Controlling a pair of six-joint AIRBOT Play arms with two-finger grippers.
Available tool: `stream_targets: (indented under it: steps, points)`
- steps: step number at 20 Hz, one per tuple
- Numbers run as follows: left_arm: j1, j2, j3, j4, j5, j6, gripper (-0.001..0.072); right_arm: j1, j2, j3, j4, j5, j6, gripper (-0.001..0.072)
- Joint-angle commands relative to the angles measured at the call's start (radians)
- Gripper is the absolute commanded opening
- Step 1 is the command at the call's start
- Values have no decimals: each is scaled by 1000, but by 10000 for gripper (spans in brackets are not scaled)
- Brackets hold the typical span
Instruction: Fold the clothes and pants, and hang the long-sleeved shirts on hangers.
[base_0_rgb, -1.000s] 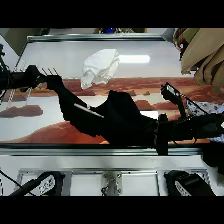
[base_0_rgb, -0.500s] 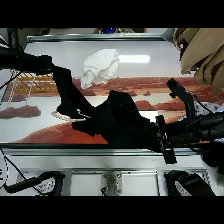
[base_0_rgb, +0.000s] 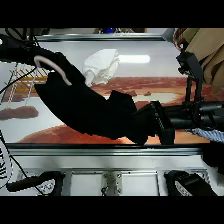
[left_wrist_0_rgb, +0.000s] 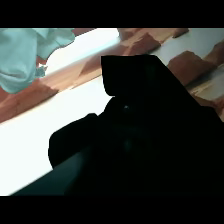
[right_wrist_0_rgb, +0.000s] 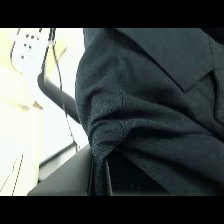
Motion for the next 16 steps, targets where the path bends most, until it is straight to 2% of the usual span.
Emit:
stream_targets:
  steps: [1, 5, 7, 11, 16]
  points:
    - [20, 5, 5, -90, 58, 9, 562, 0, -13, 2, 24, -62, 1, 21]
    - [148, 51, 5, -312, 135, 2, 563, 0, -13, 2, 23, -100, 1, 21]
    - [216, 84, 5, -369, 165, 2, 564, -6, -13, 2, 24, -130, 1, 21]
    - [343, 176, 4, -388, 232, 2, 563, -128, 15, 2, 13, -237, 1, 21]
    - [410, 269, 4, -388, 257, 2, 559, -445, 86, 2, -23, -296, 1, 21]
